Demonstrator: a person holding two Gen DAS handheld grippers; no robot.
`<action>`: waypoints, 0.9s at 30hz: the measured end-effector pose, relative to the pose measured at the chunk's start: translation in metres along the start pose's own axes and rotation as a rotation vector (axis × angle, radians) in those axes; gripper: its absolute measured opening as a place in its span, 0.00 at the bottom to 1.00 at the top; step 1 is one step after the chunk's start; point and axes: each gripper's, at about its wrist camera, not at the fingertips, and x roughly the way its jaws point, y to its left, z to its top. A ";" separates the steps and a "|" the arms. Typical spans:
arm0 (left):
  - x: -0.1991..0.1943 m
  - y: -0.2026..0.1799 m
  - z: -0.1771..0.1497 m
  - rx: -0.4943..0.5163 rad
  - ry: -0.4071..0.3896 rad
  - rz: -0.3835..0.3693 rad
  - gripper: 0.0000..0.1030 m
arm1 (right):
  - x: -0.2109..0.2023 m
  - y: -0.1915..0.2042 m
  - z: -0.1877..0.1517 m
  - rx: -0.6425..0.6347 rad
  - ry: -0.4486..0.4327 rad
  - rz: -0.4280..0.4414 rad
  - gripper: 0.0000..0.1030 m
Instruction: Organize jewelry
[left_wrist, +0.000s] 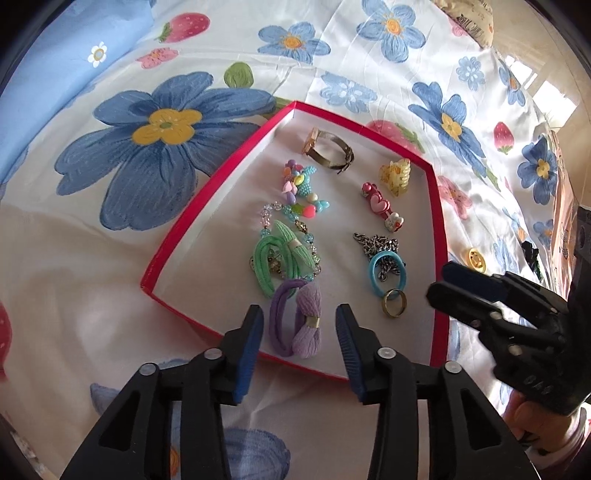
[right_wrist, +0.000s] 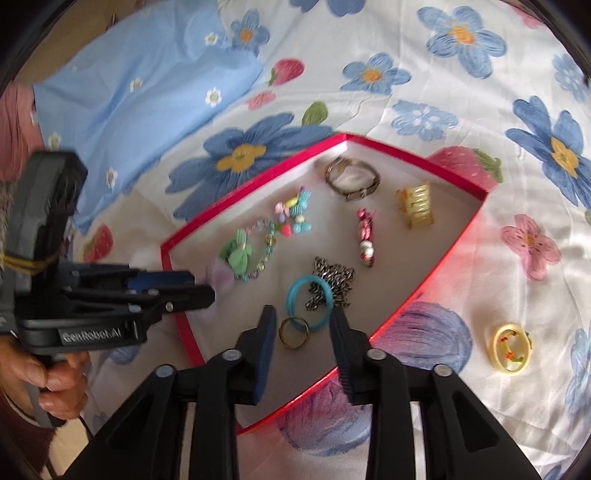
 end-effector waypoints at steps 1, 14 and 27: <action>-0.003 0.001 -0.002 -0.004 -0.010 -0.002 0.44 | -0.005 -0.001 0.000 0.014 -0.018 0.005 0.40; -0.046 0.014 -0.037 -0.108 -0.129 -0.022 0.71 | -0.047 -0.016 -0.022 0.165 -0.165 0.055 0.53; -0.079 0.012 -0.086 -0.137 -0.202 0.060 0.86 | -0.064 -0.008 -0.057 0.187 -0.204 0.097 0.78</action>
